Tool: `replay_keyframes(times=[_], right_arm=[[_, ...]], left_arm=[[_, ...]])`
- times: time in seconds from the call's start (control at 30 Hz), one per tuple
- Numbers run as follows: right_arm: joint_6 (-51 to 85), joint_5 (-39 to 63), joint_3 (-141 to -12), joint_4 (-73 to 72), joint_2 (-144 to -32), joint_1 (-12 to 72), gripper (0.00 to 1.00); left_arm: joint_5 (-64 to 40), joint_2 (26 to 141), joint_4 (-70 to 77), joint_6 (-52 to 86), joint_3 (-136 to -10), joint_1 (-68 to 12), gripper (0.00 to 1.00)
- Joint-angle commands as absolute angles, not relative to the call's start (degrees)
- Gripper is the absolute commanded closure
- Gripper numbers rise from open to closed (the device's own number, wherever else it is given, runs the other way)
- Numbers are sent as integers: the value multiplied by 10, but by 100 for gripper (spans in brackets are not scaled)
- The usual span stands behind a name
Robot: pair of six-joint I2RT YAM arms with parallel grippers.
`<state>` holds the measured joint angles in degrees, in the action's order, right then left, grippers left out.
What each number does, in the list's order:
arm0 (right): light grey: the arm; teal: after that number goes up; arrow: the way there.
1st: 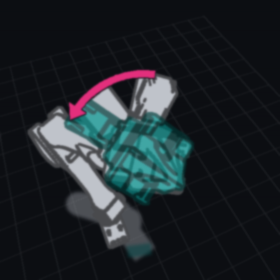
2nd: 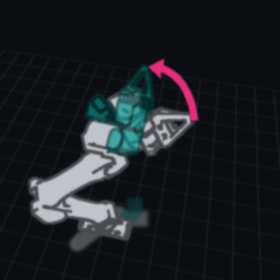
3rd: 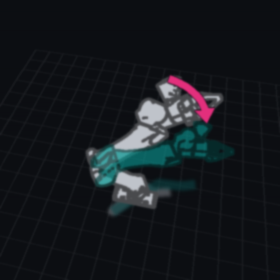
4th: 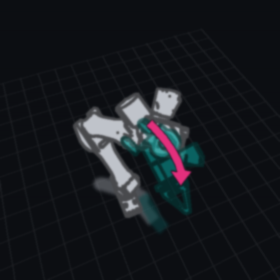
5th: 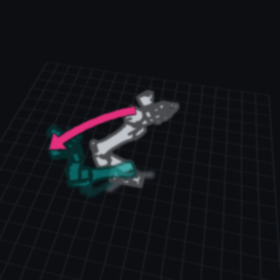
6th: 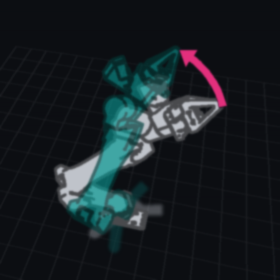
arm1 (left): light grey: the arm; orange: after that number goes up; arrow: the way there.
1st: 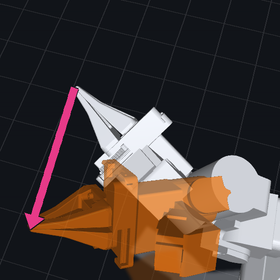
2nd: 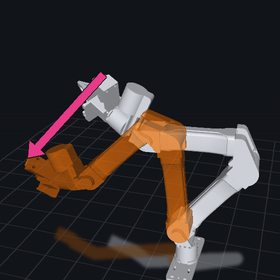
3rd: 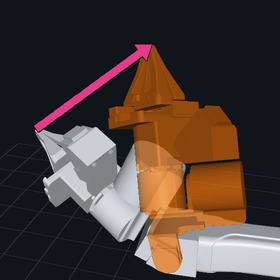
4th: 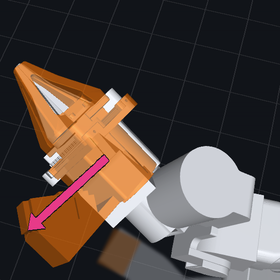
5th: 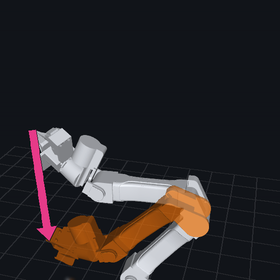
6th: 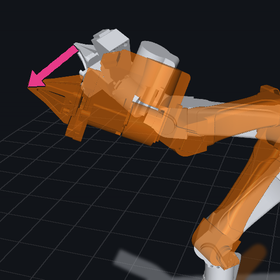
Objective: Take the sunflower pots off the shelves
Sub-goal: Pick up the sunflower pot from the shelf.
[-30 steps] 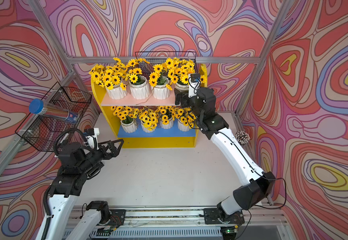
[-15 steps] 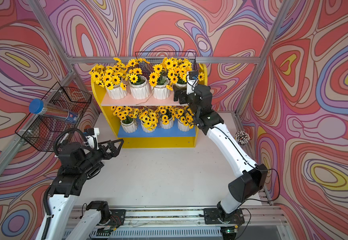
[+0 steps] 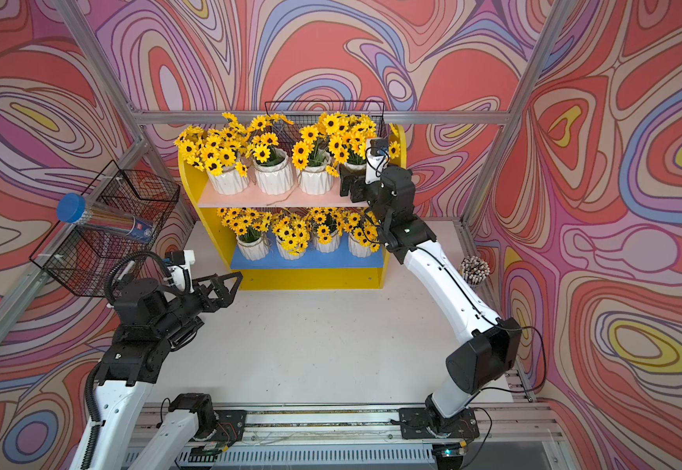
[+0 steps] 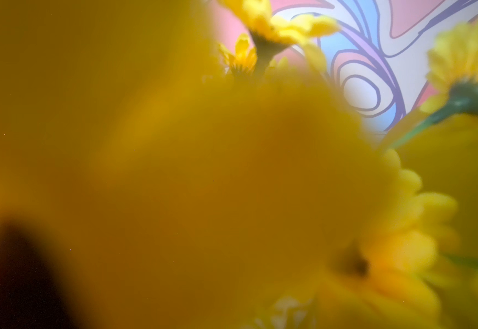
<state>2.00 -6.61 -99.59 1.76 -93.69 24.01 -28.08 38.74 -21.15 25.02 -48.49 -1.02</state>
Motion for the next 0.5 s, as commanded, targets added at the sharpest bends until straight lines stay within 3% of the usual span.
replay_keyframes(times=[0.0, 0.47], right_arm=[[19, -82, -974, -17, -945, 226, 2], [9, -88, -979, -39, -958, 226, 4]], left_arm=[[-284, 388, -193, 239, -490, -6, 0], [-284, 388, -188, 233, -486, -6, 0]])
